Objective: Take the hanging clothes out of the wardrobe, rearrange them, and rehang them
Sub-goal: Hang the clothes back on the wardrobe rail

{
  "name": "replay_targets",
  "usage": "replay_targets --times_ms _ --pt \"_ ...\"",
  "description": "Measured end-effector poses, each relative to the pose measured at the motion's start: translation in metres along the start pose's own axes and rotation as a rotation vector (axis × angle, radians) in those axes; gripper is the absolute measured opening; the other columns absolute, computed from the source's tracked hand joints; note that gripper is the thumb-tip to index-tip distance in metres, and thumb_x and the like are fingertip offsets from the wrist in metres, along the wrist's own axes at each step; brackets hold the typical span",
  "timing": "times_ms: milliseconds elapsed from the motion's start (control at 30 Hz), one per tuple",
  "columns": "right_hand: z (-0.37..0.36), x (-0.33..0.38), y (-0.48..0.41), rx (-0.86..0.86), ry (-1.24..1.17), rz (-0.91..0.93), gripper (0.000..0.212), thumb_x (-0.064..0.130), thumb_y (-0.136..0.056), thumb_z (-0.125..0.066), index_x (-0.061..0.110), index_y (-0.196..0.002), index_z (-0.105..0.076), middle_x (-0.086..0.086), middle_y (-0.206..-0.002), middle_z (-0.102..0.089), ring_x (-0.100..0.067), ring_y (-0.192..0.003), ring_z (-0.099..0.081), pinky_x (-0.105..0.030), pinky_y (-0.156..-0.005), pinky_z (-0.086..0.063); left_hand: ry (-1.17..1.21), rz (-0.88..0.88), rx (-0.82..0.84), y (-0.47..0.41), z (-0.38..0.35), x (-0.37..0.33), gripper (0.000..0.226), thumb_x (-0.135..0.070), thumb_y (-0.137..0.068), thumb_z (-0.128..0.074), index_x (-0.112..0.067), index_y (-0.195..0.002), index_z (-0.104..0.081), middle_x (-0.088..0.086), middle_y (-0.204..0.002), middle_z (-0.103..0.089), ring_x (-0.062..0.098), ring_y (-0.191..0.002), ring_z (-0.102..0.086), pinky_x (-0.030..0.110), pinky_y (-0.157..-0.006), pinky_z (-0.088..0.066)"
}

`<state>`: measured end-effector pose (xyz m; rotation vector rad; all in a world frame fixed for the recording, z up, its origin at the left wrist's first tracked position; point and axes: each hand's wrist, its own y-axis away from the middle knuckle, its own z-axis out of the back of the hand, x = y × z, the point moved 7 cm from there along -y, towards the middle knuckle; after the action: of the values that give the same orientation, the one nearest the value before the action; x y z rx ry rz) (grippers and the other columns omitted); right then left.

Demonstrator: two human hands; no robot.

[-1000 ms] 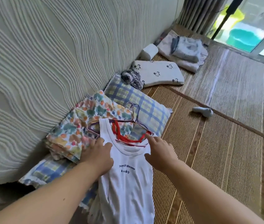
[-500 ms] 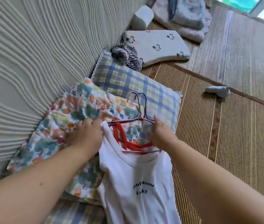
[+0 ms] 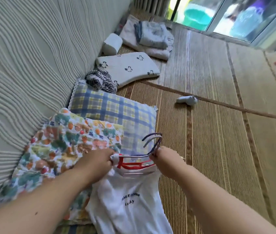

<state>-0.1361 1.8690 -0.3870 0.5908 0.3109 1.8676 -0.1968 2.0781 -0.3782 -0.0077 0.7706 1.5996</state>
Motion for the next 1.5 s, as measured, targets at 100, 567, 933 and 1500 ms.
replay_targets --times_ms 100,567,933,1500 --pt "0.034 -0.026 0.054 -0.013 -0.181 -0.042 0.020 0.036 -0.096 -0.045 0.025 -0.086 -0.057 0.003 -0.080 -0.056 -0.018 -0.075 -0.055 -0.031 -0.063 -0.041 -0.012 -0.056 0.003 0.011 0.012 -0.038 0.012 -0.029 -0.090 -0.043 -0.024 -0.081 -0.050 -0.003 -0.081 -0.059 0.018 -0.075 -0.055 0.033 -0.063 -0.042" --pt "0.201 -0.175 0.388 -0.328 -0.830 -0.228 0.005 0.026 -0.088 -0.064 0.026 -0.086 -0.069 0.020 -0.069 -0.066 0.010 -0.061 -0.056 -0.019 -0.065 -0.041 -0.025 -0.641 -0.091 0.127 0.074 -0.365 0.011 -0.026 -0.087 -0.063 -0.030 -0.098 -0.064 -0.017 -0.085 -0.060 0.003 -0.078 -0.055 0.008 -0.061 -0.037" --pt "0.266 -0.253 0.688 -0.746 -0.698 -0.309 0.018 0.042 -0.080 -0.068 0.024 -0.083 -0.068 0.002 -0.072 -0.057 -0.013 -0.066 -0.046 -0.027 -0.064 -0.041 -0.039 -1.077 -0.229 0.312 0.059 -0.604 0.046 -0.012 -0.080 -0.070 -0.036 -0.114 -0.051 -0.008 -0.101 -0.064 0.005 -0.081 -0.063 0.016 -0.065 -0.053" --pt "0.213 -0.330 1.037 -1.245 -0.595 -0.948 0.011 0.027 -0.081 -0.072 0.024 -0.072 -0.068 0.017 -0.062 -0.062 -0.004 -0.062 -0.053 -0.022 -0.059 -0.037 -0.041 -1.676 -0.131 0.522 -0.108 -0.900 0.016 -0.039 -0.098 -0.040 -0.035 -0.088 -0.052 -0.009 -0.083 -0.050 0.004 -0.070 -0.050 0.015 -0.054 -0.035"
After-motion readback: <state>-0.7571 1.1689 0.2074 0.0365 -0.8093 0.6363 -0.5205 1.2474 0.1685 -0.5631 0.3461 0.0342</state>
